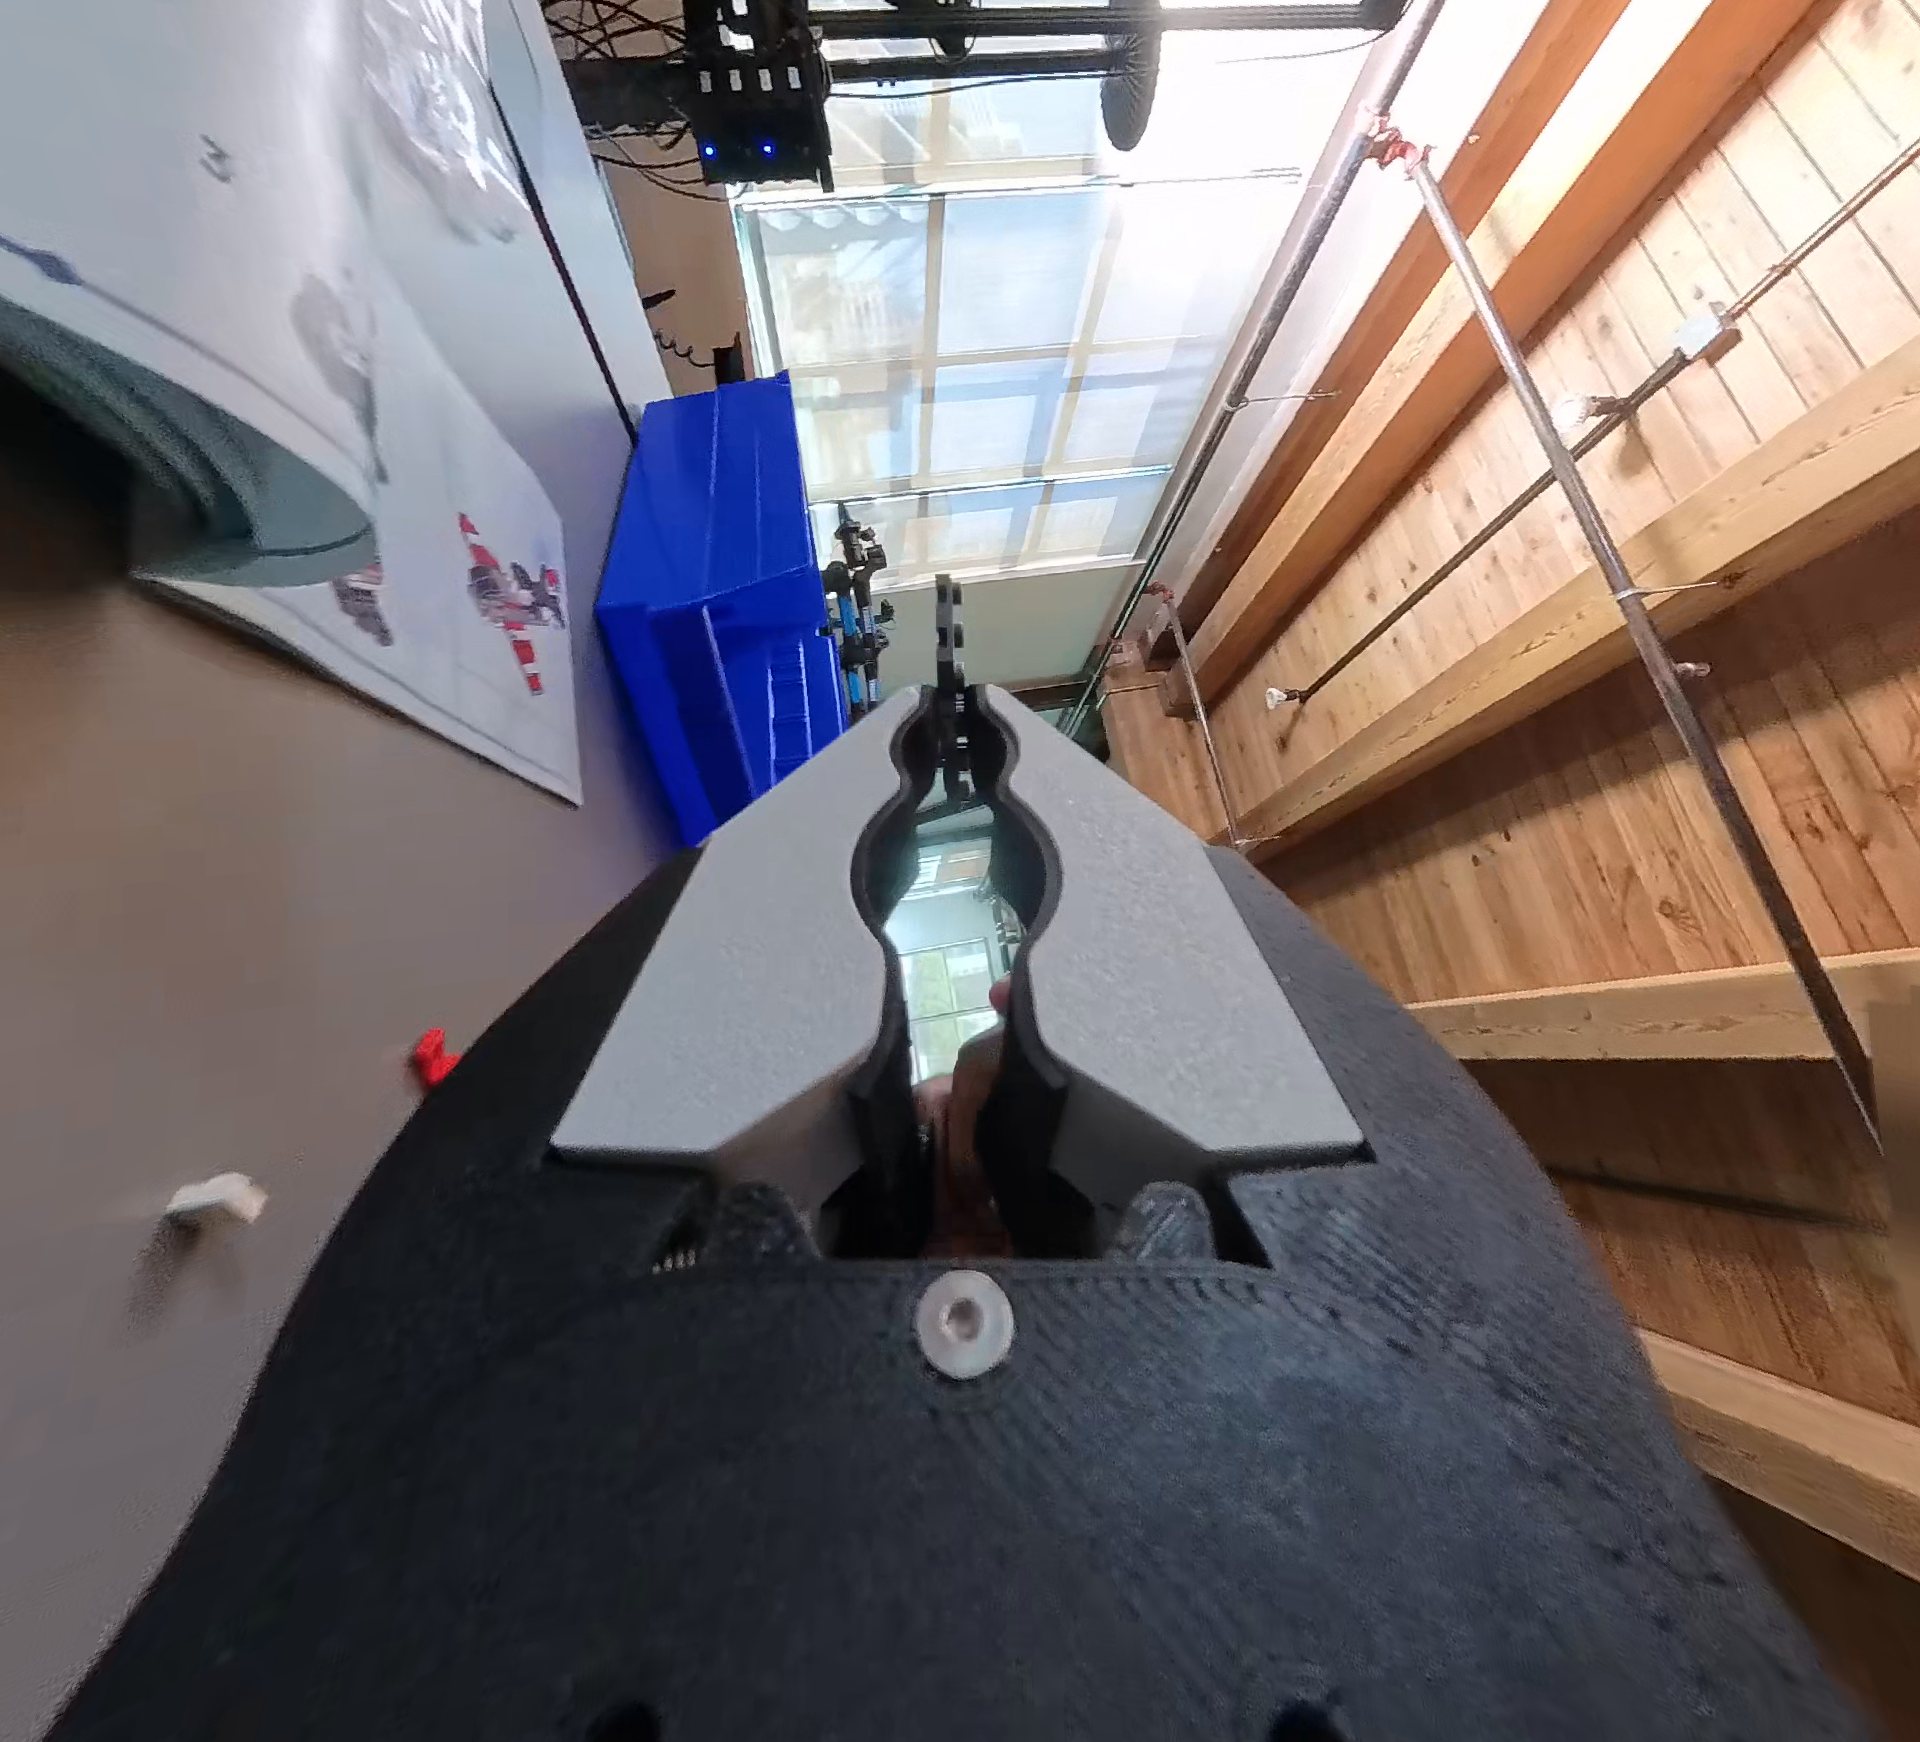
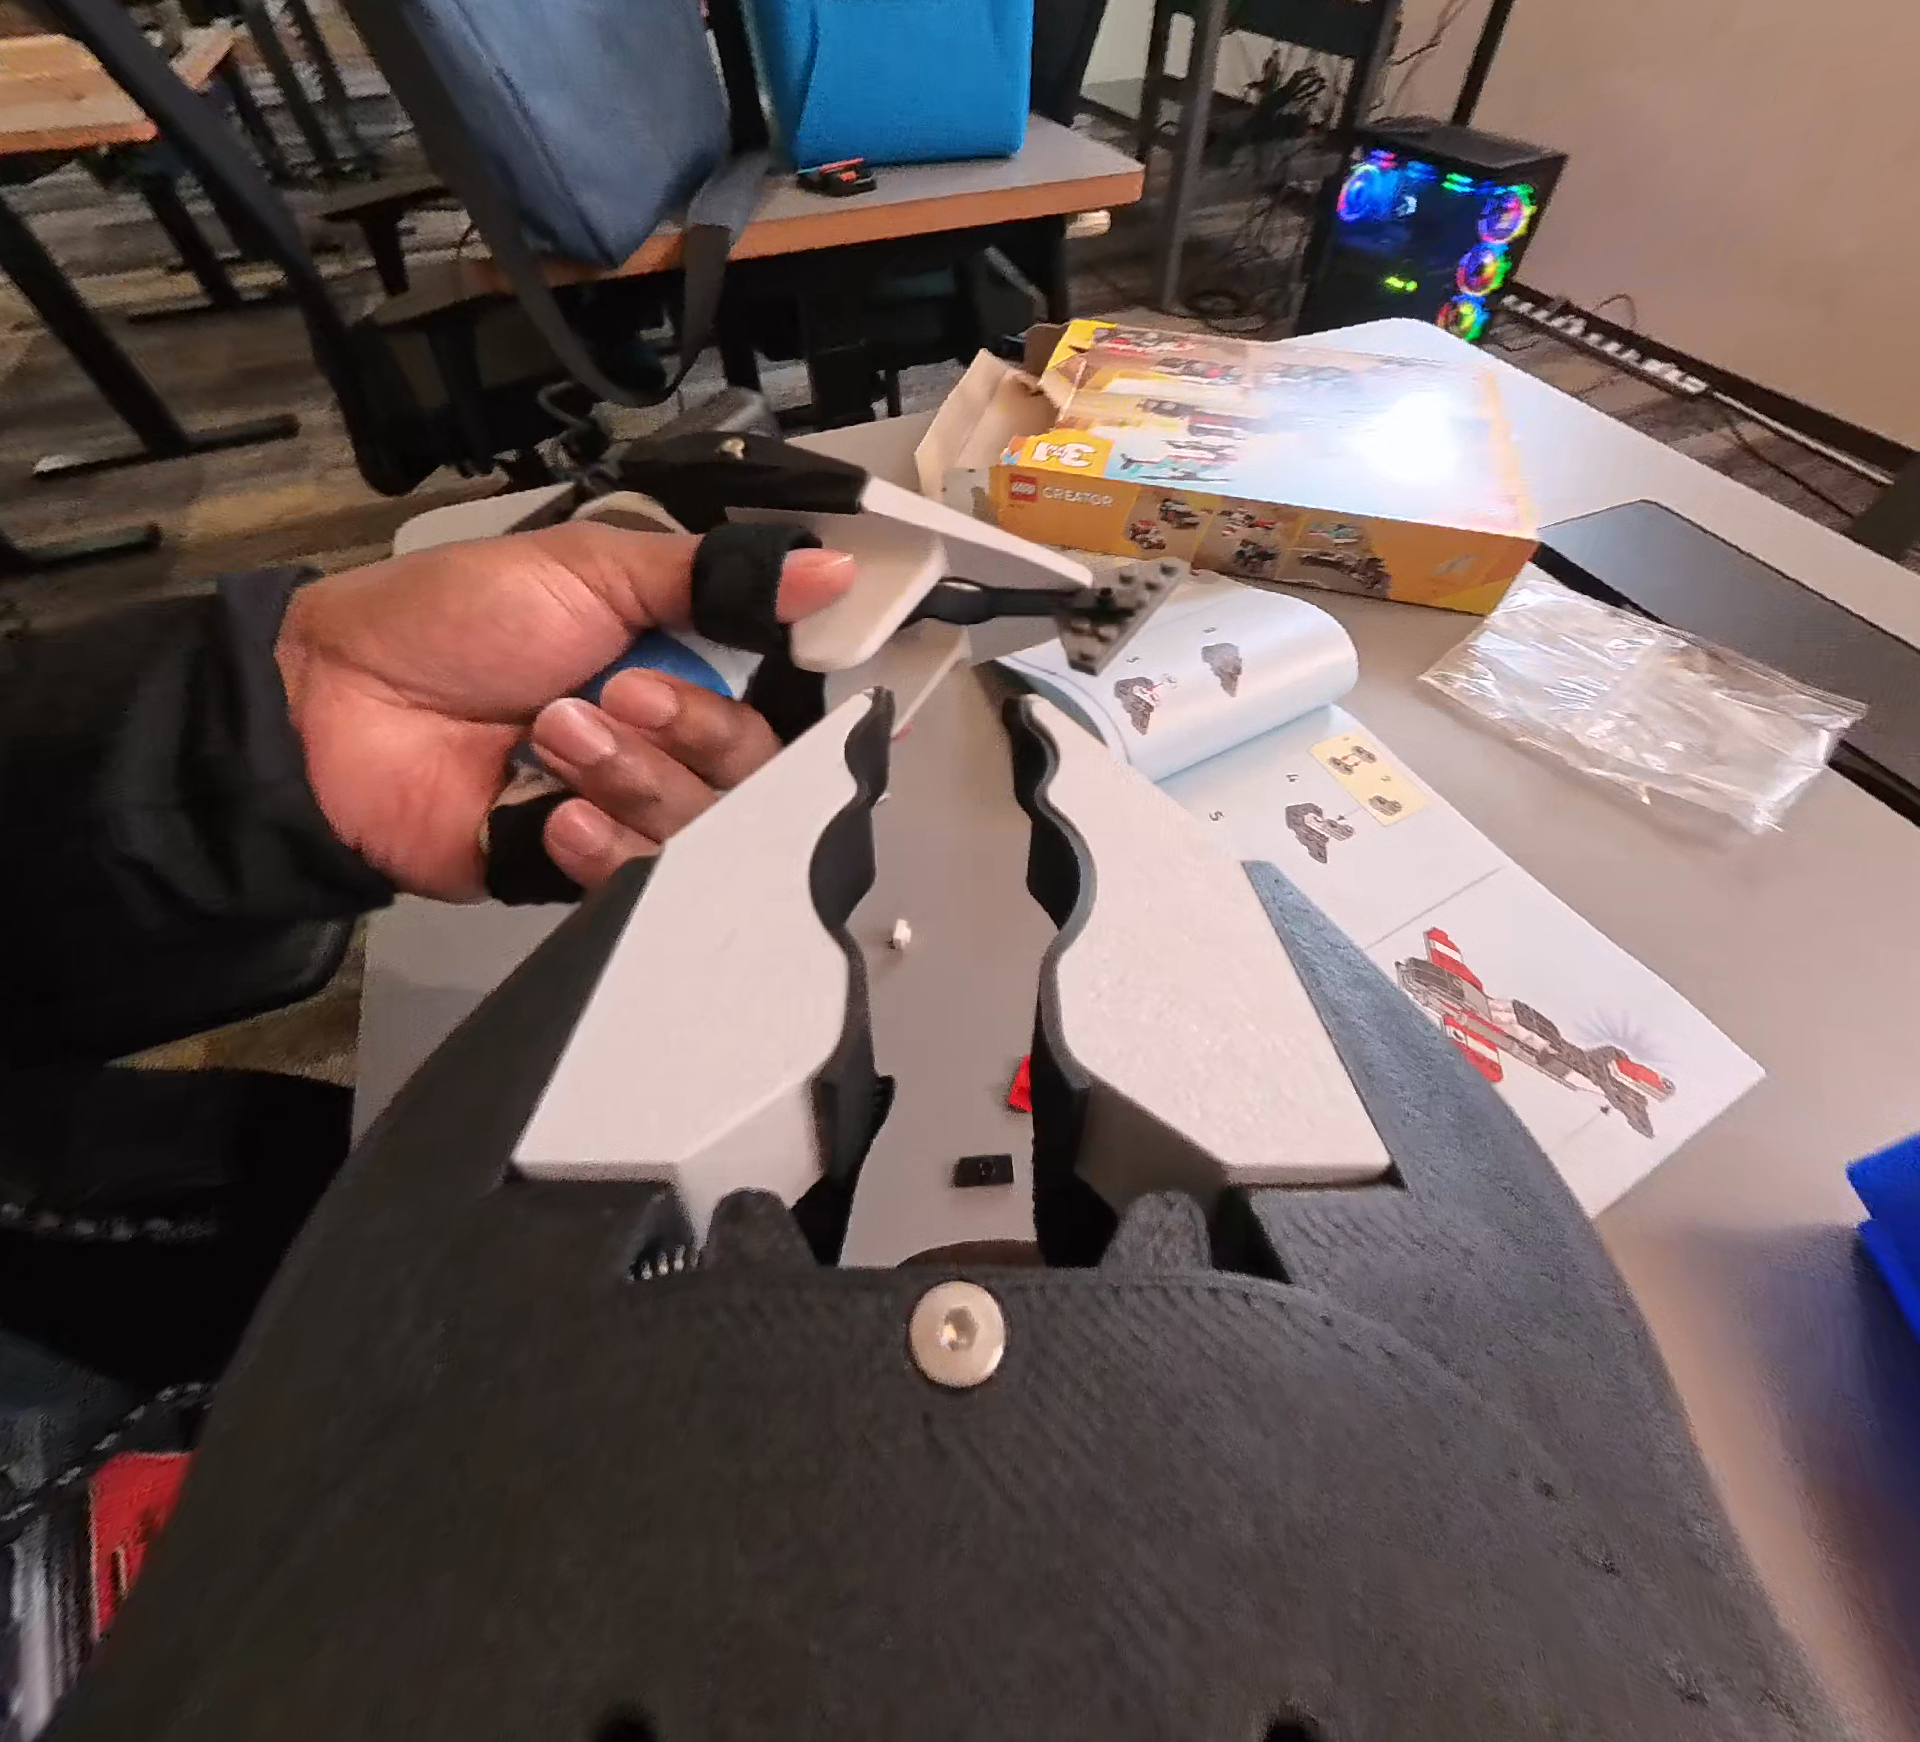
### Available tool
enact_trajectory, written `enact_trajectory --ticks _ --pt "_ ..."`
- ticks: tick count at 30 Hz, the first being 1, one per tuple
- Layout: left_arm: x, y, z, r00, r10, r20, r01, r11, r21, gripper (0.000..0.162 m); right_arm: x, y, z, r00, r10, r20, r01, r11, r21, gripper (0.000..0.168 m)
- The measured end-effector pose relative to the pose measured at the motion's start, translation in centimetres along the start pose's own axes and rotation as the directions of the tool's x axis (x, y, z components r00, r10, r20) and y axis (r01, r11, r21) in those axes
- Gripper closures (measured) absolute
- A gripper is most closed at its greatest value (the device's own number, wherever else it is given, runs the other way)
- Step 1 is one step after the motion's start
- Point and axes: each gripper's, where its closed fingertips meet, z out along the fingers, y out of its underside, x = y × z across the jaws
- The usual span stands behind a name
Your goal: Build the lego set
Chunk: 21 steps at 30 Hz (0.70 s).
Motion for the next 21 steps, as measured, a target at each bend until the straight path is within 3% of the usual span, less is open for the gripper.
enact_trajectory --ticks 9,21 --pt "-1.1 2.4 -0.9 0.998 -0.066 -0.024 0.065 0.997 -0.04 0.157 -1.4 1.7 -0.2 0.999 0.014 -0.047 -0.015 0.999 -0.03 0.144" --pt "-2.3 2.9 -4.3 0.997 -0.073 -0.018 0.071 0.993 -0.091 0.157 -2.7 1.7 1.4 0.994 0.015 -0.109 -0.016 1.0 -0.015 0.143"
